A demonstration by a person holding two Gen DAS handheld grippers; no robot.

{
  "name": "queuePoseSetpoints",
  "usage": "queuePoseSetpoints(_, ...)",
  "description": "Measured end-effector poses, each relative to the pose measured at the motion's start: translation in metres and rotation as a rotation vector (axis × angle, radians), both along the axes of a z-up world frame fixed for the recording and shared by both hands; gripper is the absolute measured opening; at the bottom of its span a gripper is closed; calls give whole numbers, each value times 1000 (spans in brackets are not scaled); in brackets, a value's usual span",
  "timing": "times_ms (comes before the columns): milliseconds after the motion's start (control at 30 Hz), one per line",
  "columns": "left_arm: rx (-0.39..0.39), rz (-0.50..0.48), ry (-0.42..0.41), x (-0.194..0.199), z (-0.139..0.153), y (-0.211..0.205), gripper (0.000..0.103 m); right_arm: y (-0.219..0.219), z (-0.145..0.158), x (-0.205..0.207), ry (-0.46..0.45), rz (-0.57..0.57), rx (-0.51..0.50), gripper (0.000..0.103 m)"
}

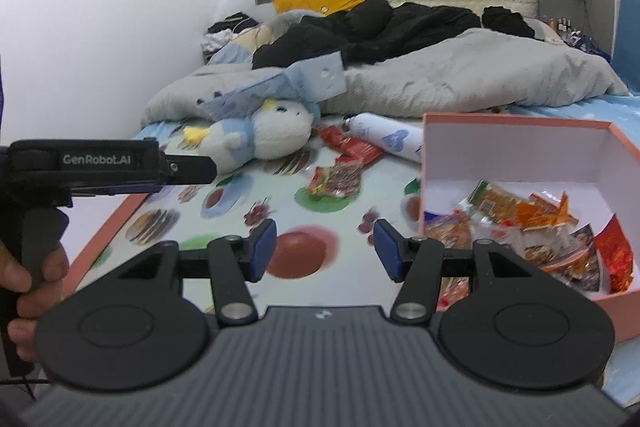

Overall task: Organize snacks
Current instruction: 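Withdraw both tools from the box toward the remaining snacks, then grasp the meat strip pack with the left tool while the right tool grasps the red snack bar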

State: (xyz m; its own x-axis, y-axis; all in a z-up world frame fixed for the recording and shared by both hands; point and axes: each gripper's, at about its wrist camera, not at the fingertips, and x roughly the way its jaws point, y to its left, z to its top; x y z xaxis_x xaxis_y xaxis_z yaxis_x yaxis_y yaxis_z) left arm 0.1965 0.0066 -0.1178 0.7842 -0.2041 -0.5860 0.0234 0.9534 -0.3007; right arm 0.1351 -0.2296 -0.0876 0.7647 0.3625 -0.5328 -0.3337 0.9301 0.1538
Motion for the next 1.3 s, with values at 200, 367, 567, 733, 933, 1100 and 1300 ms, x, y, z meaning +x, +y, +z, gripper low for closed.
queuePoseSetpoints(200, -44, 19, 19, -13, -19, 19, 81, 19, -11, -6, 16, 17, -31, 56)
queuePoseSetpoints(367, -95, 32, 40, -16, -38, 29, 81, 26, -16, 0, 43, 42, -62, 56)
queuePoseSetpoints(567, -185, 14, 51, 4, -63, 35, 80, 31, -12, 31, 47, 93, -137, 56)
queuePoseSetpoints(733, -237, -20, 67, 39, -87, 33, 80, 34, 1, 85, 81, 141, -189, 56)
queuePoseSetpoints(933, -262, -34, 79, 87, -115, 30, 80, 51, 8, 163, 111, 186, -259, 56)
queuePoseSetpoints(1100, -297, -15, 80, 127, -128, 33, 79, 77, -3, 226, 153, 236, -329, 56)
queuePoseSetpoints(1300, -298, -13, 95, 172, -139, 32, 70, 116, -25, 279, 97, 372, -432, 55)
